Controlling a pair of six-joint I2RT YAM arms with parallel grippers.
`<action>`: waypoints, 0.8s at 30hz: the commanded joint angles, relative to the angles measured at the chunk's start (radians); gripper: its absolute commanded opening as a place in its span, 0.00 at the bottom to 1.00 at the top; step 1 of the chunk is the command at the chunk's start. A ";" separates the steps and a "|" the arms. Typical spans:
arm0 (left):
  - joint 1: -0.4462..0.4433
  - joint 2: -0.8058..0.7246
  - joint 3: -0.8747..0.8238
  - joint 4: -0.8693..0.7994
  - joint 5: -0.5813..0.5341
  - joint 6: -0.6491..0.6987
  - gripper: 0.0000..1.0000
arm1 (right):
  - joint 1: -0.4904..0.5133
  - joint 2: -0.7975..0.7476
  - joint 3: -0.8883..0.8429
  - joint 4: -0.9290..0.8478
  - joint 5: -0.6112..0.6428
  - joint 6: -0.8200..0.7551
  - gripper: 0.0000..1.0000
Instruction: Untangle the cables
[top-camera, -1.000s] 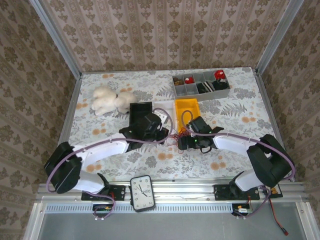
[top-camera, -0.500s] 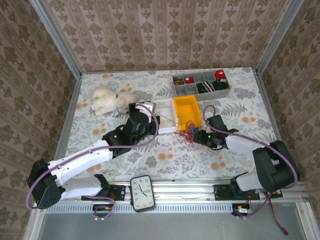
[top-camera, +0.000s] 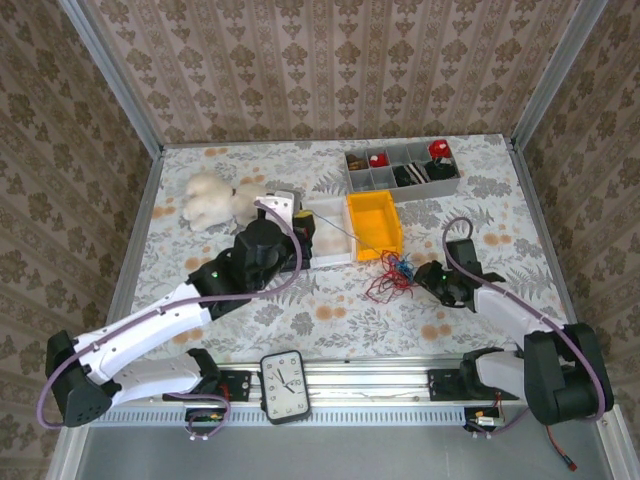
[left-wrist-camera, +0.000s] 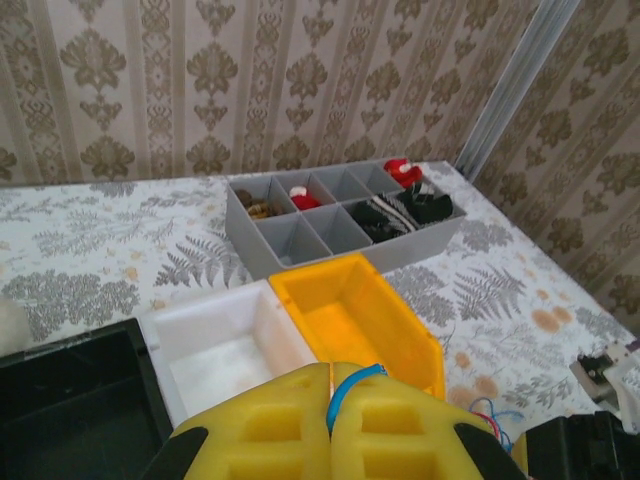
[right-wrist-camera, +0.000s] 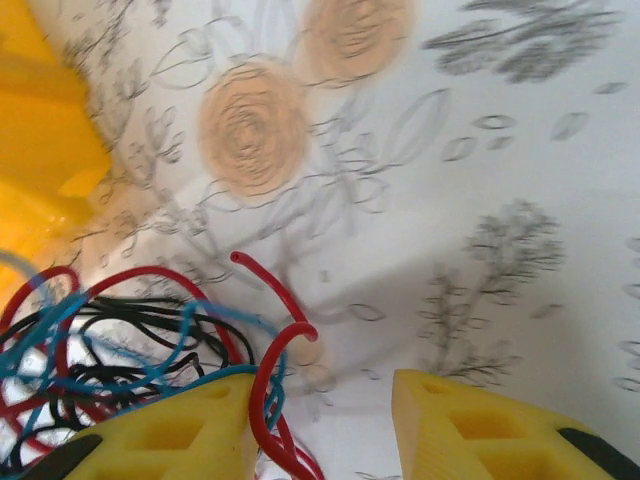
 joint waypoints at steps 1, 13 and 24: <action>-0.006 -0.050 0.043 0.039 -0.083 0.025 0.00 | -0.038 -0.034 -0.027 -0.061 0.033 0.037 0.39; -0.004 0.153 0.205 -0.023 0.202 0.137 0.00 | -0.032 -0.186 -0.011 0.049 -0.108 -0.069 0.75; 0.002 0.195 0.190 0.061 0.222 0.107 0.00 | 0.138 -0.241 0.028 0.016 -0.058 -0.213 0.89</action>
